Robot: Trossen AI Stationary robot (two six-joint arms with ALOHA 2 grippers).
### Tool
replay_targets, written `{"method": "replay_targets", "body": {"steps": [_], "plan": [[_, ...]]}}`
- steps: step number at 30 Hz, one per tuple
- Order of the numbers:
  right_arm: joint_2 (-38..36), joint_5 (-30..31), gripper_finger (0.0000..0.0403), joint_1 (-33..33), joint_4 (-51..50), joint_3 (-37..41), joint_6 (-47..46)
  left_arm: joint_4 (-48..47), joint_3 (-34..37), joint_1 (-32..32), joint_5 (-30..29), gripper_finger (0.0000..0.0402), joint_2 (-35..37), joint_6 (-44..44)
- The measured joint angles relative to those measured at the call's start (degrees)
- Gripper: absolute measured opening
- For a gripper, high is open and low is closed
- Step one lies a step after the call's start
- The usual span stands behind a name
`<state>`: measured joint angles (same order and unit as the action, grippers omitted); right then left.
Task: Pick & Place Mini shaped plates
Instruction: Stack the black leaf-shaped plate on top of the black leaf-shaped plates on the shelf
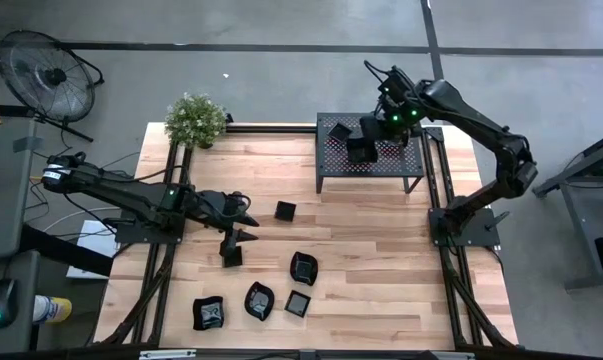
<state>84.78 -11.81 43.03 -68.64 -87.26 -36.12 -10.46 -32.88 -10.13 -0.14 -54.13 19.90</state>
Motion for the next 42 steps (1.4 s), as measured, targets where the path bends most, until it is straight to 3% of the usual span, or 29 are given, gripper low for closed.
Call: {"method": "replay_targets", "body": {"steps": [12,19,29,42], "plan": [[-4.6,0.7,0.0074,-0.1,0.3,0.0,0.6,0.0,0.0,0.0,-0.3,0.0195,0.0,2.3],[-8.6,2.6,0.0074,-4.4,0.3,0.0,1.3,0.0,0.0,0.0,-0.4,0.0195,0.0,4.4],[-14.1,12.3,0.0074,-20.9,0.0,0.0,0.1,0.0,0.0,0.0,-2.4,0.0195,0.0,7.7],[-14.7,27.1,0.0074,-45.0,-1.0,0.0,-10.7,0.0,0.0,0.0,-9.9,0.0195,0.0,14.5]]}}
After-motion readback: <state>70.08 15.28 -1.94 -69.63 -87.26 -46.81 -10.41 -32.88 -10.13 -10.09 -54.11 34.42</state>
